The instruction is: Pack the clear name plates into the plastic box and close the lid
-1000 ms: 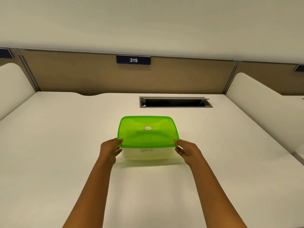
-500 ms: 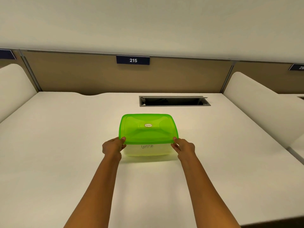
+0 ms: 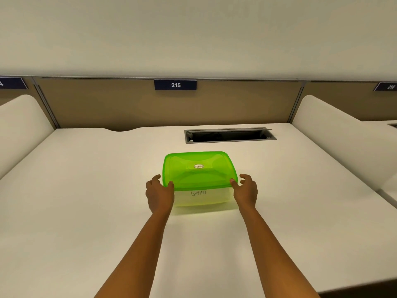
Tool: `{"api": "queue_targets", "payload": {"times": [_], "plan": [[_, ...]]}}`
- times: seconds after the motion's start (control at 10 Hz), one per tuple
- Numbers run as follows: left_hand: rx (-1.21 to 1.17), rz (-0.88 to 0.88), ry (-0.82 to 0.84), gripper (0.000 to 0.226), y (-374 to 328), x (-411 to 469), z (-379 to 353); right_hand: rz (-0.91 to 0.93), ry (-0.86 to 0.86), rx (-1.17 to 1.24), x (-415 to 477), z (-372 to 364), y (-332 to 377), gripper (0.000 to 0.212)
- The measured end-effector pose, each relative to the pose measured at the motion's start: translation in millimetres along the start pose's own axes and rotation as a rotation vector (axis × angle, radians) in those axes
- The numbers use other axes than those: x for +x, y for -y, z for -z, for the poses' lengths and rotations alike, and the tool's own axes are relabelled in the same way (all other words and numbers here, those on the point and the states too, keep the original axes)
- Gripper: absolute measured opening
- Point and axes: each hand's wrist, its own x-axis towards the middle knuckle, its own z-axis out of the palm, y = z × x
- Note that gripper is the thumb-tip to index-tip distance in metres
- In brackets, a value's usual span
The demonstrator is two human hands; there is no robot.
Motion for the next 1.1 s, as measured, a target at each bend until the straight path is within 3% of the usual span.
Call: {"api": "queue_targets", "payload": {"times": [0.2, 0.7, 0.8, 1.0, 1.1], "plan": [[0.270, -0.301, -0.039, 0.037, 0, -11, -10, 0.226, 0.056, -0.241, -2, 3, -3, 0.041], [0.532, -0.571, -0.039, 0.041, 9, -41, -23, 0.602, 0.196, -0.690, 5, 23, -23, 0.047], [0.593, -0.580, -0.010, 0.046, 17, -51, -26, 0.644, 0.216, -0.723, 3, 25, -28, 0.049], [0.685, -0.550, 0.066, 0.101, 36, -64, -21, 0.674, 0.242, -0.781, -6, 30, -35, 0.053], [0.713, -0.531, 0.088, 0.095, 39, -65, -16, 0.680, 0.234, -0.784, -11, 33, -37, 0.054]]}}
